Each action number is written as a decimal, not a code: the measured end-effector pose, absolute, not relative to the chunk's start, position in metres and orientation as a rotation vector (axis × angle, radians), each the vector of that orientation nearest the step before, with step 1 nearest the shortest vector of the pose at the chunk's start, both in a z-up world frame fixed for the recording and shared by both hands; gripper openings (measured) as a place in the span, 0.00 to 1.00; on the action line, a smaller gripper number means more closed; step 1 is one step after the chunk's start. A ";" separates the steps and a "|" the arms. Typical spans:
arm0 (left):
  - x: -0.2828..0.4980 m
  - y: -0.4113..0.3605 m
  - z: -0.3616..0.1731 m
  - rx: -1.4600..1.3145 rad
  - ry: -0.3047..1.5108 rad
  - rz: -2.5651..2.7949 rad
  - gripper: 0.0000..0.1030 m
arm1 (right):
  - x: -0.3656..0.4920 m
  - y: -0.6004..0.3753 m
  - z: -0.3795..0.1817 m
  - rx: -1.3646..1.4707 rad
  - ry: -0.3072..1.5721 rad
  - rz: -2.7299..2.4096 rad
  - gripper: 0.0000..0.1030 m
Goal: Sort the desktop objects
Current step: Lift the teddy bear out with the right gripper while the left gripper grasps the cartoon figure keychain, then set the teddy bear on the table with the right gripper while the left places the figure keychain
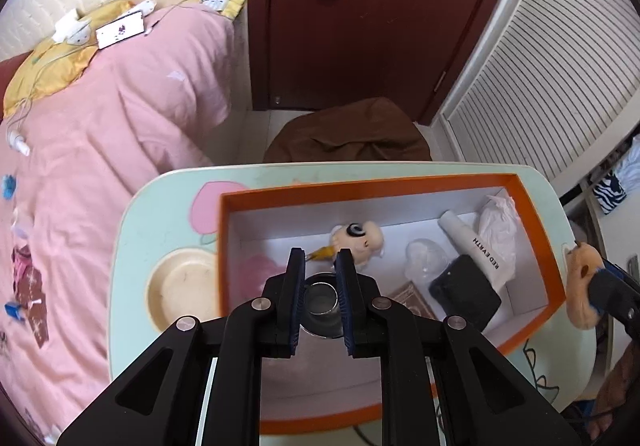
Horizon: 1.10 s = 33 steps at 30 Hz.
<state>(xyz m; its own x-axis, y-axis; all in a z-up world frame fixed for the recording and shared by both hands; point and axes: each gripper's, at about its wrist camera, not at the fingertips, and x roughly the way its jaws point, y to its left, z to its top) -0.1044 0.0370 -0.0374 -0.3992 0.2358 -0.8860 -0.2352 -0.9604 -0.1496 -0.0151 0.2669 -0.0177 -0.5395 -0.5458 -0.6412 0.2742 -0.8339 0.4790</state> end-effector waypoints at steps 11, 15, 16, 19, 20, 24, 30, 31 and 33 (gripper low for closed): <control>-0.127 0.062 -0.048 -1.530 -0.020 2.416 0.56 | -0.013 0.266 -0.020 1.163 -0.465 -2.348 0.44; -0.127 0.068 -0.055 -1.580 -0.019 2.350 0.59 | -0.013 0.266 -0.023 1.169 -0.477 -2.335 0.44; -0.127 0.068 -0.057 -1.589 -0.024 2.337 0.59 | -0.013 0.265 -0.023 1.168 -0.478 -2.332 0.44; -0.127 0.069 -0.058 -1.578 0.008 2.333 0.40 | -0.013 0.262 -0.024 1.164 -0.469 -2.326 0.44; -0.126 0.069 -0.058 -1.573 0.003 2.329 0.39 | -0.013 0.260 -0.024 1.165 -0.463 -2.326 0.44; -0.117 0.061 -0.048 -1.506 -0.053 2.344 0.39 | -0.010 0.256 -0.024 1.170 -0.442 -2.325 0.44; -0.078 0.030 0.025 -1.249 -0.185 2.446 0.39 | 0.001 0.251 -0.019 1.166 -0.398 -2.337 0.44; -0.070 0.025 0.038 -1.207 -0.196 2.460 0.39 | 0.004 0.250 -0.019 1.165 -0.392 -2.337 0.44; -0.050 0.014 0.062 -1.131 -0.198 2.473 0.39 | 0.010 0.246 -0.019 1.168 -0.368 -2.339 0.44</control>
